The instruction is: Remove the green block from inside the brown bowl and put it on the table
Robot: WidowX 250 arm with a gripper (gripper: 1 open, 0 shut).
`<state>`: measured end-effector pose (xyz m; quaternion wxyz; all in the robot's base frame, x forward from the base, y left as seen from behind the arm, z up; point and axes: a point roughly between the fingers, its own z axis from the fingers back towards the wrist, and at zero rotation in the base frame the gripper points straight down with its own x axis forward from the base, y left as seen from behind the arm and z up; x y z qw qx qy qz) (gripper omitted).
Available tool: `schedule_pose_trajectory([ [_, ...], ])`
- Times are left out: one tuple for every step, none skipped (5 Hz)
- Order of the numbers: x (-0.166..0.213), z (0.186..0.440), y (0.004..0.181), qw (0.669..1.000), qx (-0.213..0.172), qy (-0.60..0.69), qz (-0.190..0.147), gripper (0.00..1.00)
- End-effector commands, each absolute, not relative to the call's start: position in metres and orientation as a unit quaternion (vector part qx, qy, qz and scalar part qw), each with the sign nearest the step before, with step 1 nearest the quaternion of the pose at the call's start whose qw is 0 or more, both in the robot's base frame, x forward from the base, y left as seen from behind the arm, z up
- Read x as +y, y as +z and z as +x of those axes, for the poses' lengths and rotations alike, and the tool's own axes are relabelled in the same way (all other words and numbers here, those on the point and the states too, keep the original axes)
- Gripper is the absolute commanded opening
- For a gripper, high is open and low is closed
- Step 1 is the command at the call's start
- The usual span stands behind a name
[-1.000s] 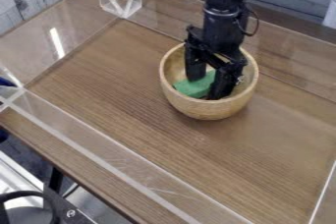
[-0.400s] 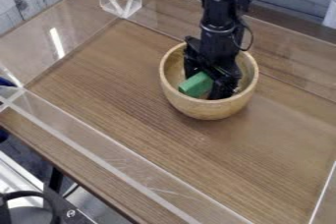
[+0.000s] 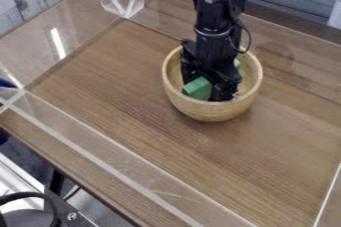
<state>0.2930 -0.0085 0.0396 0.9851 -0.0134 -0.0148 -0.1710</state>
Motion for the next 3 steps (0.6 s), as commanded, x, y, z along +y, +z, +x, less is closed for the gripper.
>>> schedule_pose_trajectory([
  [-0.0123,0.2978,0.06,0.982,-0.073,-0.176,-0.013,1.0],
  [-0.0145,0.2977,0.065,0.984,-0.061,-0.164,-0.011,1.0],
  [-0.0161,0.2987,0.0663,0.987,-0.046,-0.152,-0.008,1.0],
])
